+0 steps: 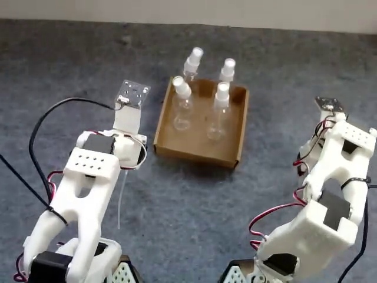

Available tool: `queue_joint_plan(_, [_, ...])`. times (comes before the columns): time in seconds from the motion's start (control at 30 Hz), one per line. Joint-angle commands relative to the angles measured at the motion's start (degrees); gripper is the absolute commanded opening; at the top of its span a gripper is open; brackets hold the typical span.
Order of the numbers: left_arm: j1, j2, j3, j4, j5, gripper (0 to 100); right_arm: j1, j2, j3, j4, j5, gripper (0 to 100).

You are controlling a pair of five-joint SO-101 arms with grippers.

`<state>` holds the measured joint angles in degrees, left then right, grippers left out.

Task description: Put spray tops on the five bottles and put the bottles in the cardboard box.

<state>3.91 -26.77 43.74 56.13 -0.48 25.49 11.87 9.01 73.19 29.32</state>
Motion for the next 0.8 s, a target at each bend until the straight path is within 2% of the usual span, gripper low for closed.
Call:
queue_joint_plan(0.0, [1.1,-1.63,-0.22,-0.88,0.44,0,-0.31,-0.92,-3.21,0.84,-3.69,22.4])
queue_joint_plan(0.3, [1.1,-1.63,-0.13,-0.7,0.44,0,-0.75,-0.75,-3.21,0.75,-3.25,12.0])
queue_joint_plan(0.6, [1.1,-1.63,-0.13,-0.62,0.44,0,-0.66,-0.92,-3.38,1.36,17.67,9.4])
queue_joint_plan(0.77, [1.1,-1.63,-0.13,-0.7,0.44,0,-0.75,-0.84,-3.38,1.36,19.25,10.0])
